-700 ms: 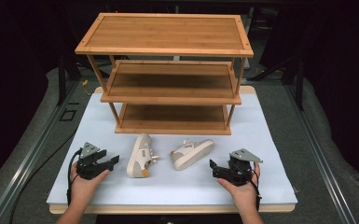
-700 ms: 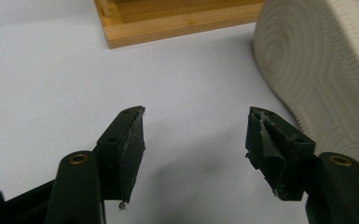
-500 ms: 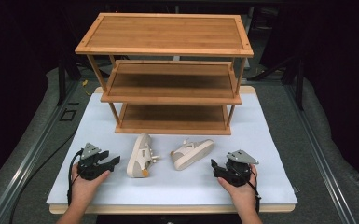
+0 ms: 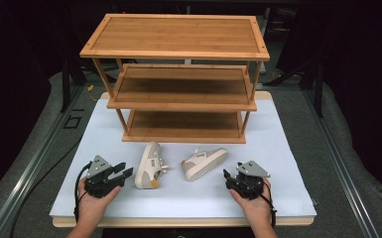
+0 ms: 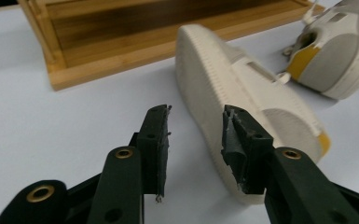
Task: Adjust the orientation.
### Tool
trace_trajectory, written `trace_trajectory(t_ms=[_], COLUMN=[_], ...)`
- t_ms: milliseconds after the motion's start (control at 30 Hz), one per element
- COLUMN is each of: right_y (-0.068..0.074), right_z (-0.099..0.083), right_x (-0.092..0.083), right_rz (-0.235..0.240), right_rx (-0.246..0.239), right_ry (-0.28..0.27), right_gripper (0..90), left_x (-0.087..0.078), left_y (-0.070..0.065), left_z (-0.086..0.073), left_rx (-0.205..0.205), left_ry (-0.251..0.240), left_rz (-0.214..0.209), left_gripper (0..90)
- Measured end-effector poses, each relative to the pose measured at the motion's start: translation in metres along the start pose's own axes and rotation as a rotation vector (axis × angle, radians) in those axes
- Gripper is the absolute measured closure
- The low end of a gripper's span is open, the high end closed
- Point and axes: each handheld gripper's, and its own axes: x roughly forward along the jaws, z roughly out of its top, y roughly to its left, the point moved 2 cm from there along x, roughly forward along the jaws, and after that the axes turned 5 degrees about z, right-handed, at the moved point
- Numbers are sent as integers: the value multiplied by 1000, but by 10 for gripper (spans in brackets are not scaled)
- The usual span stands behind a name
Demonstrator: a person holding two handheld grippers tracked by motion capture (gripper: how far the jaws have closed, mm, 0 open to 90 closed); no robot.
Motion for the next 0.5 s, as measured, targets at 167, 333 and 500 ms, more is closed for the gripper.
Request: trace_trajectory(t_ms=[167, 333, 500], right_y=[-2, -2, -3], right_z=[-1, 1, 2], right_x=[1, -2, -5], right_rz=[4, -13, -12], right_rx=[15, 20, 35], right_ry=[4, -22, -43], right_gripper=[412, 418, 428], left_x=[-4, -2, 4], left_y=[-13, -23, -27], left_z=[4, 4, 3], left_rx=[40, 58, 70], left_ry=[-7, 2, 33], left_rz=[-25, -47, -43], left_gripper=[689, 741, 774])
